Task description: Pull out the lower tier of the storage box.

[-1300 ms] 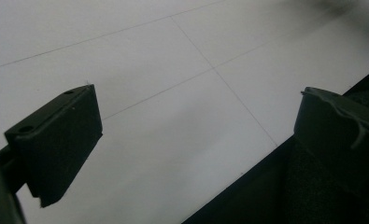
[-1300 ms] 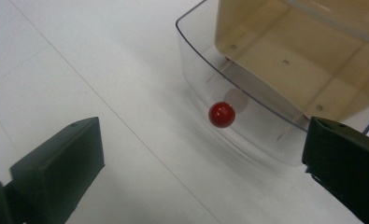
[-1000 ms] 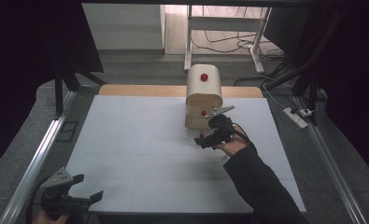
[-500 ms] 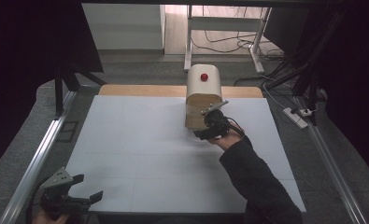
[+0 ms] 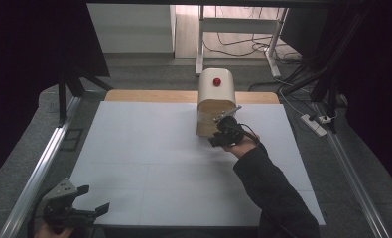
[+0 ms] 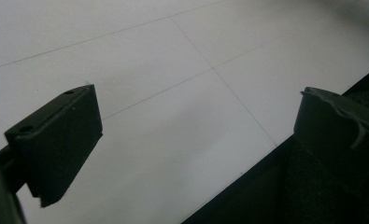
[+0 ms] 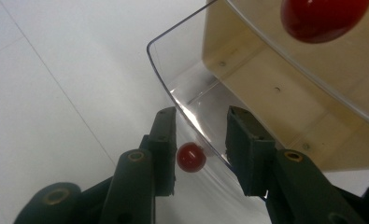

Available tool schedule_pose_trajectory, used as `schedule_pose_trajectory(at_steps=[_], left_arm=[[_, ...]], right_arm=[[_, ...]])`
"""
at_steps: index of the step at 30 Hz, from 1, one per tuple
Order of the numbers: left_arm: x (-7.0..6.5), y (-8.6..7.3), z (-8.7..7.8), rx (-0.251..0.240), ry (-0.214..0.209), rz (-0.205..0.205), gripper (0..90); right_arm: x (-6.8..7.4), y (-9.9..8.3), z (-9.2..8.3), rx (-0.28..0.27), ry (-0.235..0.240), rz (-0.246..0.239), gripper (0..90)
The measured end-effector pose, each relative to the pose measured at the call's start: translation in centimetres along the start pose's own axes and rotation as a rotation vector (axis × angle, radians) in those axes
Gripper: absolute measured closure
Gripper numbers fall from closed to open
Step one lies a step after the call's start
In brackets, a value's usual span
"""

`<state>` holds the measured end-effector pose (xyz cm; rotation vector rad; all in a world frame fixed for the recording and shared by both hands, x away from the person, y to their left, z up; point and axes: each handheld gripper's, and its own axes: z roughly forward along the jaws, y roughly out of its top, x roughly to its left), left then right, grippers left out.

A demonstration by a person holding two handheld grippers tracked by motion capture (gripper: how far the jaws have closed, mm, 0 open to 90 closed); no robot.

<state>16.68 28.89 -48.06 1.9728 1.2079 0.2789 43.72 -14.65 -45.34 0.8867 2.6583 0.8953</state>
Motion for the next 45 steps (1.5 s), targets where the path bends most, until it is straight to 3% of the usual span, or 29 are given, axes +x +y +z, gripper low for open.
schedule_pose_trajectory(at_steps=[6, 18, 33, 38, 45], left_arm=[[0.0, 0.0, 0.0, -0.001, 0.001, 0.0, 1.4], [0.0, 0.0, 0.0, 0.0, 0.002, 0.0, 1.4], [-0.1, 0.0, 0.0, 0.001, 0.004, 0.0, 1.4], [-0.1, 0.0, 0.0, 0.001, 0.005, 0.001, 1.5], [-0.1, 0.0, 0.0, 0.001, 0.004, 0.0, 1.5]], right_arm=[[0.5, -0.2, 0.2, 0.033, 0.004, -0.035, 68.0], [1.4, -1.4, 0.3, 0.042, 0.018, -0.032, 69.0], [2.7, -3.4, 0.2, 0.02, 0.048, 0.006, 67.5], [2.9, -3.9, 0.3, 0.024, 0.014, 0.015, 63.7], [2.9, -4.1, 0.2, 0.007, 0.012, 0.038, 59.8]])
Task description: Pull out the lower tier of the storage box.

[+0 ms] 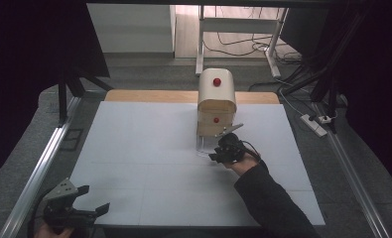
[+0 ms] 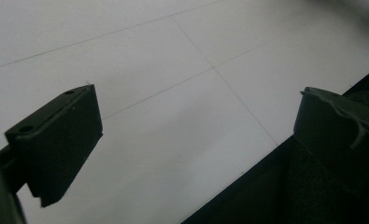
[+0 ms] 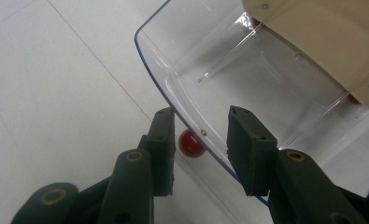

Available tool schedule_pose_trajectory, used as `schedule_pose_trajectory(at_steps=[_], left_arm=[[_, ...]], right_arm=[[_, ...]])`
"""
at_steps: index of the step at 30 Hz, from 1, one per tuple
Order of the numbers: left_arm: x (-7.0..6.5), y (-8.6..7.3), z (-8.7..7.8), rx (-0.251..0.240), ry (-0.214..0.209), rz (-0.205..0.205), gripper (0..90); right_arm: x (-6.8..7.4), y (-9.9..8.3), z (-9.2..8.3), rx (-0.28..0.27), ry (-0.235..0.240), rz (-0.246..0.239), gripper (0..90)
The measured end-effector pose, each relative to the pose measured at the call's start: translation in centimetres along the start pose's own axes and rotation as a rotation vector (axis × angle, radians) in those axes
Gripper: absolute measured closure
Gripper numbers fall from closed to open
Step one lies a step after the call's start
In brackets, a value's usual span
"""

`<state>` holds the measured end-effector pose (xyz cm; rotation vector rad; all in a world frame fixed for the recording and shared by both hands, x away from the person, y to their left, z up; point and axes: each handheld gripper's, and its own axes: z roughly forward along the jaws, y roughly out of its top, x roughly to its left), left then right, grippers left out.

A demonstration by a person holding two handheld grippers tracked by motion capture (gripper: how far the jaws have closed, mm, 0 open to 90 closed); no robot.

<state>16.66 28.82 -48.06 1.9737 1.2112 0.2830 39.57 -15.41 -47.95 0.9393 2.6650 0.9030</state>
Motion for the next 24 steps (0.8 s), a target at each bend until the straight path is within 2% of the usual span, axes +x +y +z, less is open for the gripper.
schedule_pose_trajectory(at_steps=[3, 8, 10, 11, 12, 13, 19, 24], left_arm=[[0.0, 0.0, 0.0, 0.001, 0.0, 0.0, 1.5], [0.0, 0.0, 0.0, 0.0, -0.001, -0.002, 1.5], [0.0, 0.0, 0.0, 0.0, -0.001, -0.002, 1.5], [0.0, 0.0, 0.0, 0.0, -0.001, -0.002, 1.4], [0.0, 0.0, 0.0, 0.0, -0.001, -0.002, 1.4], [0.0, 0.0, 0.0, 0.0, -0.001, -0.002, 1.5], [0.0, 0.0, 0.0, -0.001, -0.002, -0.003, 1.5], [0.0, 0.0, 0.0, -0.001, -0.003, -0.003, 1.4]], right_arm=[[0.0, 0.1, -0.2, -0.008, -0.006, 0.005, 56.1], [0.1, 0.2, -1.2, -0.052, -0.017, 0.041, 40.5], [0.2, 0.2, -1.4, -0.057, -0.015, 0.045, 38.0], [0.3, 0.1, -1.7, -0.067, -0.015, 0.046, 32.4], [0.3, 0.1, -1.7, -0.067, -0.015, 0.046, 32.4], [0.6, 0.0, -2.0, -0.075, -0.024, 0.049, 25.9], [1.2, -0.4, -2.6, -0.088, -0.02, 0.043, 17.7], [1.5, -0.7, -3.1, -0.099, -0.009, 0.045, 15.3]])
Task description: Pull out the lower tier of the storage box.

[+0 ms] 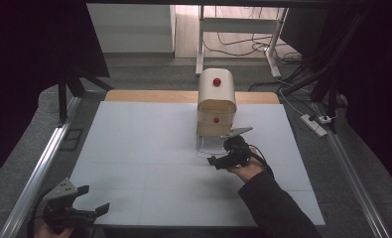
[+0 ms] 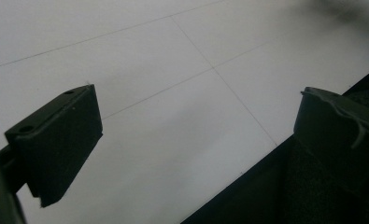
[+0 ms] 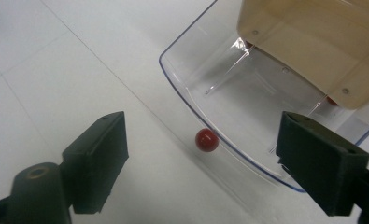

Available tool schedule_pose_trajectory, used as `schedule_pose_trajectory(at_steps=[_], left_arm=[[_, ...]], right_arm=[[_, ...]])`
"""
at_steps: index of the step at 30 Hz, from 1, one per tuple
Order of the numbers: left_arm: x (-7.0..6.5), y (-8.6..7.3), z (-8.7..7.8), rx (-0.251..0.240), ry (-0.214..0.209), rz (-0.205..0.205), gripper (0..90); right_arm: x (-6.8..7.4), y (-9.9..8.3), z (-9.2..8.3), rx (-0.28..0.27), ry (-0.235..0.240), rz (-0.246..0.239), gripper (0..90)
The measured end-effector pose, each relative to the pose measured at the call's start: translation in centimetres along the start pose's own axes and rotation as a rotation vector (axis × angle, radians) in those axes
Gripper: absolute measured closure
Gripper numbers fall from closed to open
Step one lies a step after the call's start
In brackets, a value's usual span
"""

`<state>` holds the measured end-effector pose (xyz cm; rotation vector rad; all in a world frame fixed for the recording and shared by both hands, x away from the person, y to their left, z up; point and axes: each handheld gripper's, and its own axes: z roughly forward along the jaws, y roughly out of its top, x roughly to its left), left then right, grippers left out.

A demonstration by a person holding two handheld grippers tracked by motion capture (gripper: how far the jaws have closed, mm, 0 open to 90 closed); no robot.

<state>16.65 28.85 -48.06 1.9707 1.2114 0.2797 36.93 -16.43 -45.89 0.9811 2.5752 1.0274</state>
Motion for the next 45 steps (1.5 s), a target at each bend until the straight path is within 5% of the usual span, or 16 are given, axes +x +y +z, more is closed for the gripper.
schedule_pose_trajectory(at_steps=[25, 45], left_arm=[[0.1, 0.0, -0.1, -0.008, -0.009, -0.009, 0.7], [0.1, 0.0, -0.1, -0.007, -0.011, -0.009, 0.7]], right_arm=[[1.7, -2.6, -2.1, -0.024, 0.023, -0.004, 2.5], [1.9, -5.4, -4.4, -0.046, -0.033, 0.035, 0.0]])
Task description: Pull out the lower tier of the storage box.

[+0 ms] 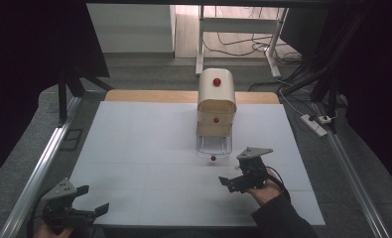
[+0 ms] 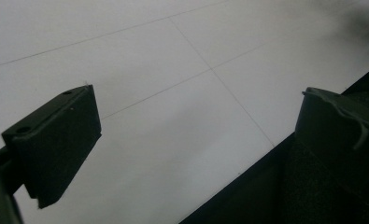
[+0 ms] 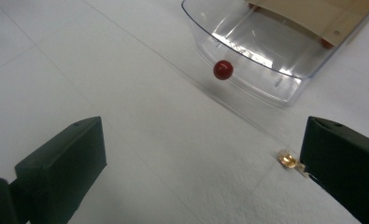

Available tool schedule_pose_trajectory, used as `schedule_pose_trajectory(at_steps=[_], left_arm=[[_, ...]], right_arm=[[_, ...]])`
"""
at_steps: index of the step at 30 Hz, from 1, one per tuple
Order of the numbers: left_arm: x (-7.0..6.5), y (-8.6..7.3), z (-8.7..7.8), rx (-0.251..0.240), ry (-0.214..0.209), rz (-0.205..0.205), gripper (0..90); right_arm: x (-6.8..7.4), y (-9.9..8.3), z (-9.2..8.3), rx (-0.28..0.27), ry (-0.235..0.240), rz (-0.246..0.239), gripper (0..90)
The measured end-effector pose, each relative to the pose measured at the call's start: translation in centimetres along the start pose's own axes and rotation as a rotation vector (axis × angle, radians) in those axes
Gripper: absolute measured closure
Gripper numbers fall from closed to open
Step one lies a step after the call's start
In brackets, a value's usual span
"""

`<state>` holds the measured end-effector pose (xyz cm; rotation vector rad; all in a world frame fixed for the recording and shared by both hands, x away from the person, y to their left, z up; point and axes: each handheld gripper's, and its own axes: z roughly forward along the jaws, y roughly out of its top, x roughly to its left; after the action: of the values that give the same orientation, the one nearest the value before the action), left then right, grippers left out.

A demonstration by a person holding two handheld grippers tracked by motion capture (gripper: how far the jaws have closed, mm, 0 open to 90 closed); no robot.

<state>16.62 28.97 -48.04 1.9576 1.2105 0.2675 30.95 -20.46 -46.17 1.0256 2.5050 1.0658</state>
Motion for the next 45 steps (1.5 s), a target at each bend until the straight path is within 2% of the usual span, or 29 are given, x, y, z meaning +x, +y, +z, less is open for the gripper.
schedule_pose_trajectory(at_steps=[4, 16, 22, 29, 45], left_arm=[[0.0, 0.0, 0.0, 0.0, 0.0, 0.001, 0.7], [0.0, 0.0, 0.0, 0.001, 0.0, 0.001, 0.7], [0.0, 0.0, 0.0, 0.001, 0.0, 0.0, 0.7], [0.0, 0.0, 0.0, 0.001, -0.001, 0.001, 0.7], [0.0, 0.0, 0.0, 0.0, -0.003, -0.001, 0.7]], right_arm=[[-0.1, -0.5, -0.5, -0.012, -0.017, 0.016, 0.0], [-0.4, -1.9, -1.7, 0.004, -0.026, 0.038, 0.0], [-0.8, -2.6, -2.5, -0.003, -0.029, 0.076, 0.0], [-1.0, -3.2, -3.1, -0.005, -0.042, 0.094, 0.0], [-1.6, -5.0, -5.0, 0.0, -0.096, 0.13, 0.0]])
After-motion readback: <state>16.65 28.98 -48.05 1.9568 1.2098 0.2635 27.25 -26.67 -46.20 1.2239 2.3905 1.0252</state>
